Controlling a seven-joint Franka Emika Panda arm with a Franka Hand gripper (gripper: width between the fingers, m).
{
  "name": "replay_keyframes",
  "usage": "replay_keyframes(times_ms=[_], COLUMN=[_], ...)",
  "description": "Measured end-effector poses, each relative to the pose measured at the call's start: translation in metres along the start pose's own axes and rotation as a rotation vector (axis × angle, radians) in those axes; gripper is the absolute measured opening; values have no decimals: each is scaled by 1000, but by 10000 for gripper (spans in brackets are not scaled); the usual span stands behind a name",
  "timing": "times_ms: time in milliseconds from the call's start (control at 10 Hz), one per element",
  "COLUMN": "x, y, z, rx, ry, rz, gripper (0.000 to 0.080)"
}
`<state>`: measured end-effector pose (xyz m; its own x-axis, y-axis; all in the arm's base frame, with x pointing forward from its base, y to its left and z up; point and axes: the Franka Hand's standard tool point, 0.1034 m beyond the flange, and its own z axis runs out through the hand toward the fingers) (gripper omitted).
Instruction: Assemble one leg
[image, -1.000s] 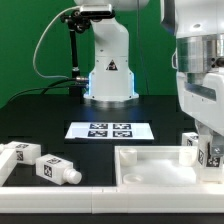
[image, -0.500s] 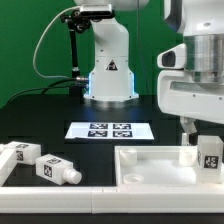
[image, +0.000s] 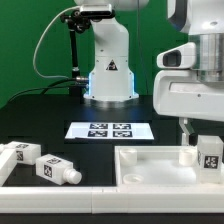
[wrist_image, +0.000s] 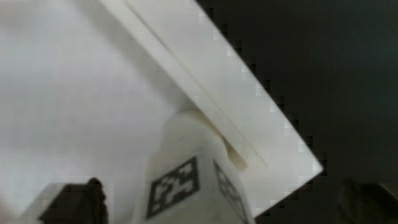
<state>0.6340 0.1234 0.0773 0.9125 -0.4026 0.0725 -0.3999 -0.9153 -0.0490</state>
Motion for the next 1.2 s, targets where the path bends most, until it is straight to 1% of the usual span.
replay_keyframes(times_ms=[100,200,300,400,500,600,700,900,1000,1200], x=[9,17,19,18,19,18,18,17,13,11], y=[10,20,18,17,18,17,17,16,9,10], z=[-1,0,0,0,0,0,0,0,1,0], rx=[0,-2,-3,-1,-2,0,1,3,8,-1], ry=[4,7,27,25,26,25,25,25,35,41], rz=[-244,-347,-406,-348,-345,-272,-184,-49,107,434], gripper=[649,649,649,535,535,333,285,285,285,285])
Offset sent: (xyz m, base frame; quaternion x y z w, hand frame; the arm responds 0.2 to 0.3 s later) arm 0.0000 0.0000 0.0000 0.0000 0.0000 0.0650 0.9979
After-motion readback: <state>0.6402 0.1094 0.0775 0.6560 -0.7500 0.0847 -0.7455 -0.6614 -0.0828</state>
